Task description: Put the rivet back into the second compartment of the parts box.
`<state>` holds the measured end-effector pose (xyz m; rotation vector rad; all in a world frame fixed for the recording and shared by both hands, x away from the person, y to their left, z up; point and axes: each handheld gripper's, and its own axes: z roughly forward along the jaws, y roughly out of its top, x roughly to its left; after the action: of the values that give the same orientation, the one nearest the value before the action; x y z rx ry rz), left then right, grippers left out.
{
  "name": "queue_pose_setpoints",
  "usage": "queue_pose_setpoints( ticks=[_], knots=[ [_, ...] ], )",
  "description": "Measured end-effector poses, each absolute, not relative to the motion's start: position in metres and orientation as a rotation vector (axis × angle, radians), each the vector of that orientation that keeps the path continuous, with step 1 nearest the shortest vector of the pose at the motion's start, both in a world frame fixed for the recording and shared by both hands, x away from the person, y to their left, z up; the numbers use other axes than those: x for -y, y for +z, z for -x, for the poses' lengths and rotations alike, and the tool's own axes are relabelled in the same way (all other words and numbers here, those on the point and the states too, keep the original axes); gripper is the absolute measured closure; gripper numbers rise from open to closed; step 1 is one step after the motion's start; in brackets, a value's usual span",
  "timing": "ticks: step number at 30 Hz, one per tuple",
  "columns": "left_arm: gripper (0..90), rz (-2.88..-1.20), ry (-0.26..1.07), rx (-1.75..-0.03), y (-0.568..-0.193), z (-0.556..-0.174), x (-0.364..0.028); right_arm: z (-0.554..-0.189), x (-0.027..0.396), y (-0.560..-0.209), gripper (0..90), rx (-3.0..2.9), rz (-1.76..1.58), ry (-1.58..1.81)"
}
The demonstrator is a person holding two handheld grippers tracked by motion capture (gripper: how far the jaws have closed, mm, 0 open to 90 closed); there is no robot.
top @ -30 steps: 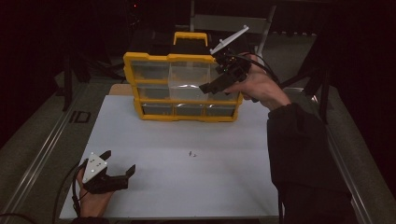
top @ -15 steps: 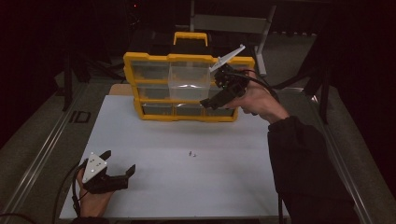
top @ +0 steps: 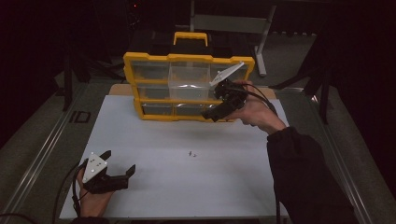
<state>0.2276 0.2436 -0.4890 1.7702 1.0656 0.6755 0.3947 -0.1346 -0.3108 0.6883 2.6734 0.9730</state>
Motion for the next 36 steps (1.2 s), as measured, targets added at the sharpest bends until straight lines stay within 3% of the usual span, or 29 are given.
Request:
queue_pose_setpoints(
  ticks=[36],
  knots=[
    [0.0, -1.771, 0.674, -1.065, -0.489, -0.228, -0.244, -0.375, 0.105, -0.428, 18.0, -2.803, -0.592, 0.875]
  ],
)
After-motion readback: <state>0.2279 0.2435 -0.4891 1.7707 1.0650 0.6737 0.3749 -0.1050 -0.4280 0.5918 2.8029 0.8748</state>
